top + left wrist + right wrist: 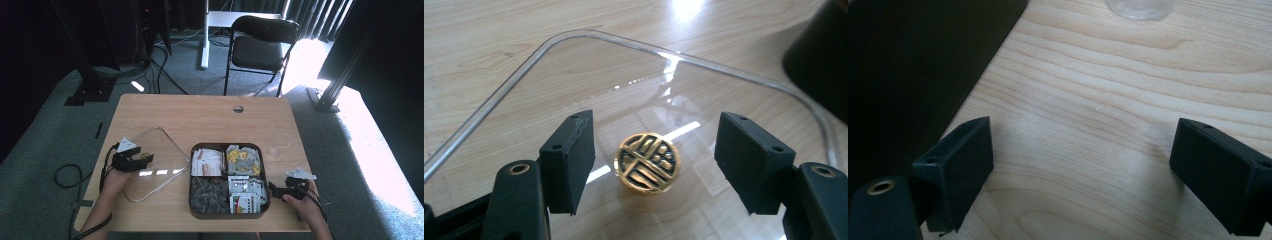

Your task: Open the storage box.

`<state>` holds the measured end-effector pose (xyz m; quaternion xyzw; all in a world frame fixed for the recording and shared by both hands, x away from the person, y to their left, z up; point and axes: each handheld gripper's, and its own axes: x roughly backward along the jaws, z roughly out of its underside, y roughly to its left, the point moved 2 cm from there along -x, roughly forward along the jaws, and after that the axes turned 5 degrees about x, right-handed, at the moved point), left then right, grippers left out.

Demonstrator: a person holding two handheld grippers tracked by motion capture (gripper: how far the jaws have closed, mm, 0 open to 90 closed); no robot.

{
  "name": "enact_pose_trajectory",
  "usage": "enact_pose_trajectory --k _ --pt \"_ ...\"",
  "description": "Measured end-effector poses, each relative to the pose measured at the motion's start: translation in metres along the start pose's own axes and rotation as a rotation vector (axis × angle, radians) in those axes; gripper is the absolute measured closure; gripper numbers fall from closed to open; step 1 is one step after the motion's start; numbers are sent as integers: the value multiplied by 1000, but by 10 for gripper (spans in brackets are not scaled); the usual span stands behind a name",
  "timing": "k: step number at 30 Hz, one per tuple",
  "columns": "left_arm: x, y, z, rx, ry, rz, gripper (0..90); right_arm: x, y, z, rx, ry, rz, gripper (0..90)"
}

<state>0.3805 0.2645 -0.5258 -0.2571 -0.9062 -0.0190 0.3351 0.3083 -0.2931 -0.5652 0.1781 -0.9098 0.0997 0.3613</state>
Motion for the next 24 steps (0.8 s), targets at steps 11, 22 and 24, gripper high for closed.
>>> enact_pose_trajectory --k 11,22,24 --pt "4 -16 5 -56 16 31 168 0 0 0 0 0 0 99" --pt "9 -30 11 -83 19 111 12 0 0 0 0 0 0 99" --pt "11 -32 12 -96 15 114 12 0 0 0 0 0 0 99"
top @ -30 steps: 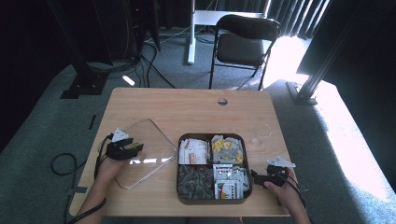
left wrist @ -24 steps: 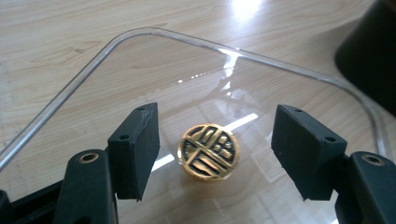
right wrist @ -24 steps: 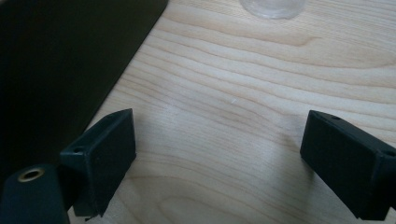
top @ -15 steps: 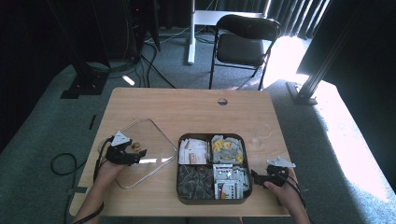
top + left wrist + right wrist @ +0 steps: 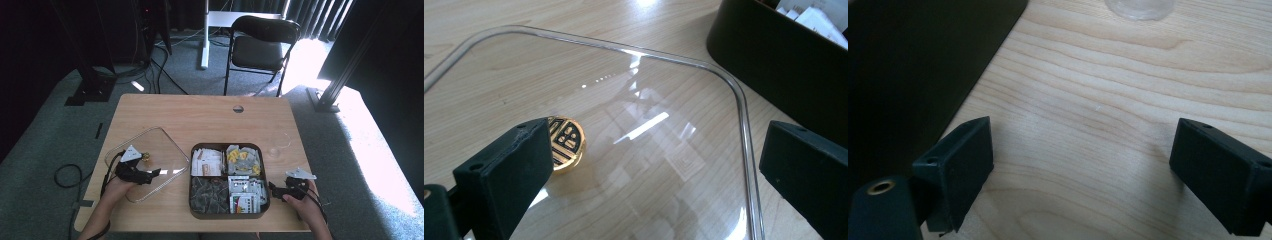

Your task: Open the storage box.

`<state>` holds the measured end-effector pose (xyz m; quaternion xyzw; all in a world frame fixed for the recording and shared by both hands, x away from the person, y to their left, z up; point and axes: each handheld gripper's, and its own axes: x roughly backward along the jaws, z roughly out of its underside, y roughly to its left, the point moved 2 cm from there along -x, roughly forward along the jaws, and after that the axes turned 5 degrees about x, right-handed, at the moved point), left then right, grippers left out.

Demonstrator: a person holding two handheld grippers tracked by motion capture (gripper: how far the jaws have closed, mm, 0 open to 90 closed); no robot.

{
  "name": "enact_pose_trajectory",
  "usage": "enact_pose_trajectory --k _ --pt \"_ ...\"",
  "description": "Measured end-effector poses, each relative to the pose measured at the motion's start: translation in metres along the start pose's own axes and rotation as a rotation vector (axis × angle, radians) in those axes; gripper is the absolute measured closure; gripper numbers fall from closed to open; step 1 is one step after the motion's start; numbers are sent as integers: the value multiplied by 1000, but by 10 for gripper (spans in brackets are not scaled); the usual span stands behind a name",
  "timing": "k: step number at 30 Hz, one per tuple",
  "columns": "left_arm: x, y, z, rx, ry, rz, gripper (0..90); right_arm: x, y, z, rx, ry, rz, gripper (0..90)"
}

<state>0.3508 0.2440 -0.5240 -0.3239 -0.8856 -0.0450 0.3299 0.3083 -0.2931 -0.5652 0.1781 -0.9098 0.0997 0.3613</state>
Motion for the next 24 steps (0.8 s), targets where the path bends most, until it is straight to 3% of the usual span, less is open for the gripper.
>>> enact_pose_trajectory --k 7,11,13,14,24 --pt "3 -13 4 -65 -29 28 13 0 0 0 0 0 0 99" --pt "1 -25 6 -103 -10 81 12 0 0 0 0 0 0 99" --pt "1 -28 7 -114 -4 88 13 0 0 0 0 0 0 99" --pt "0 -33 8 -124 1 115 13 0 0 0 0 0 0 99" --pt "-4 -59 15 -182 16 181 13 0 0 0 0 0 0 99"
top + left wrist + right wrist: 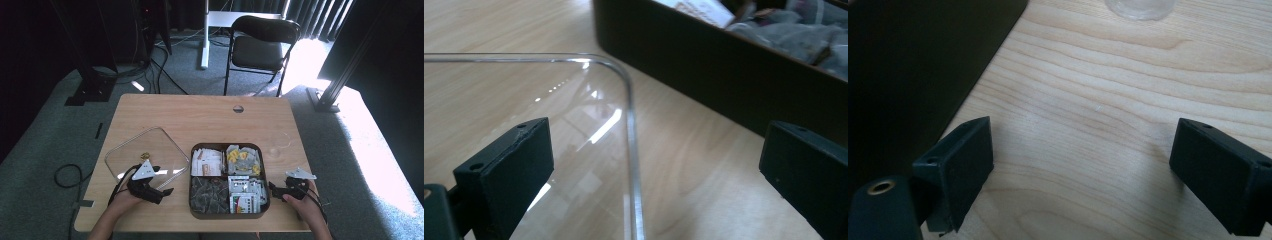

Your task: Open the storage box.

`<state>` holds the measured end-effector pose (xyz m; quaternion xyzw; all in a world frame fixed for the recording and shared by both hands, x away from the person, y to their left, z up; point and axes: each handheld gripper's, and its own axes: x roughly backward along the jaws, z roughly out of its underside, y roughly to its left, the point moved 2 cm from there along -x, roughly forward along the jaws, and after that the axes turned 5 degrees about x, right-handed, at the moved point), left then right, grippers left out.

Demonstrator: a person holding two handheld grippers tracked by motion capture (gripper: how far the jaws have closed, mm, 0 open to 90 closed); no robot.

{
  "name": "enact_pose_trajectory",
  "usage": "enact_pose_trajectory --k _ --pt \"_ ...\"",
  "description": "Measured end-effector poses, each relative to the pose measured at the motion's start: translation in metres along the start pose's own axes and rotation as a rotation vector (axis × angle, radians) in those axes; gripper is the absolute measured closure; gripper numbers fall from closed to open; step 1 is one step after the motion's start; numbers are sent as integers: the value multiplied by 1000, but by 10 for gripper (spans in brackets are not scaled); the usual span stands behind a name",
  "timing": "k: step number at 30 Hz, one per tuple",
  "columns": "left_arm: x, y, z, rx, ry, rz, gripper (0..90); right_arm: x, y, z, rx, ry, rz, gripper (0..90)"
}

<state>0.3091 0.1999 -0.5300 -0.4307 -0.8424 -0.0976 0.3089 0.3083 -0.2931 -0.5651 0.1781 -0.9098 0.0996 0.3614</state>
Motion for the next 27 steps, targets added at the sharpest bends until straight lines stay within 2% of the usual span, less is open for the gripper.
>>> enact_pose_trajectory --k 2,4,6,14,19,23,27 --pt "-1 -6 1 -5 -7 18 13 0 0 0 0 0 0 98" --pt "-4 -15 4 -30 11 33 12 0 0 0 0 0 0 98" --pt "-6 -19 5 -39 17 43 12 0 0 0 1 0 0 99" --pt "-10 -30 11 -66 34 80 13 0 0 0 1 0 -1 99" --pt "-12 -35 14 -73 47 89 12 0 0 0 1 0 -1 99" --pt "-16 -42 18 -93 75 89 13 0 0 0 0 -1 -1 99" --pt "-21 -46 22 -96 107 108 13 0 0 0 1 -1 -1 99"
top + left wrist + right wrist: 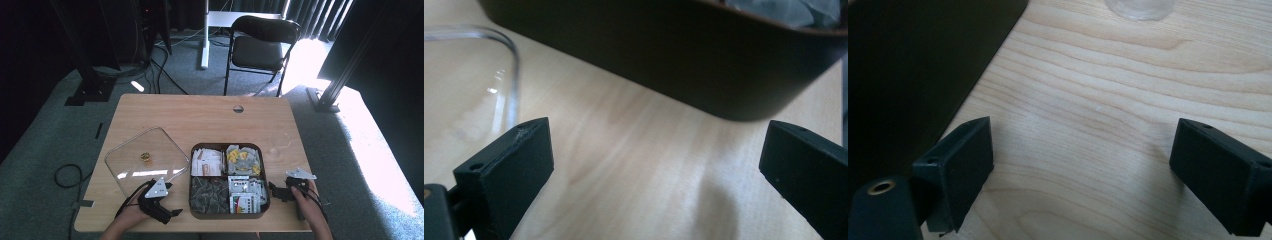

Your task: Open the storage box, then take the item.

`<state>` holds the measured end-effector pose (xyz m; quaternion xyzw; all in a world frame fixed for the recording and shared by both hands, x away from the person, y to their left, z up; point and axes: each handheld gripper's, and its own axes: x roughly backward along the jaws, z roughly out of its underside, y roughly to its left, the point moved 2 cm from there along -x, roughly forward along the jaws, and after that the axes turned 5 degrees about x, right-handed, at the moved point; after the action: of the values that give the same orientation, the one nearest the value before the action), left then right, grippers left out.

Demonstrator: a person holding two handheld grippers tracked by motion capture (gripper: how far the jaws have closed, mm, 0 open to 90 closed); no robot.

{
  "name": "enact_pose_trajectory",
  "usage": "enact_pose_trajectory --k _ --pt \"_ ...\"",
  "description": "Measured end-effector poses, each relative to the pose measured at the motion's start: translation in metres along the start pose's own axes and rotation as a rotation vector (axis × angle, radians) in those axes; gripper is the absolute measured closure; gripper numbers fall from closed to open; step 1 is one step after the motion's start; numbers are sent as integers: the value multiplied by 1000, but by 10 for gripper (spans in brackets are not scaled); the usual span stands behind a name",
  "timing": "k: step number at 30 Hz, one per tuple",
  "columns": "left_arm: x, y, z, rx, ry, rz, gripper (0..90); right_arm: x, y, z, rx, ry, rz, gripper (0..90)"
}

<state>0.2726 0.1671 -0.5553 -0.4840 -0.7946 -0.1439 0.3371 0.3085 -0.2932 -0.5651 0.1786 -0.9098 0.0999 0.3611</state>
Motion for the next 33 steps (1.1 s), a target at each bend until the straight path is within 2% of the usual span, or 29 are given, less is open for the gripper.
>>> enact_pose_trajectory --k 6,11,17,29,33 --pt "-4 -1 2 1 38 0 12 0 0 0 0 1 0 99" --pt "-6 -2 3 -16 71 -23 13 0 -1 0 5 -2 -13 99" --pt "-8 -5 2 -21 80 -61 12 0 -1 0 7 0 -10 99" --pt "-9 -7 2 5 74 -85 12 0 -1 0 8 0 -9 99" --pt "-9 -8 2 8 74 -87 12 1 0 1 30 -3 -31 100"
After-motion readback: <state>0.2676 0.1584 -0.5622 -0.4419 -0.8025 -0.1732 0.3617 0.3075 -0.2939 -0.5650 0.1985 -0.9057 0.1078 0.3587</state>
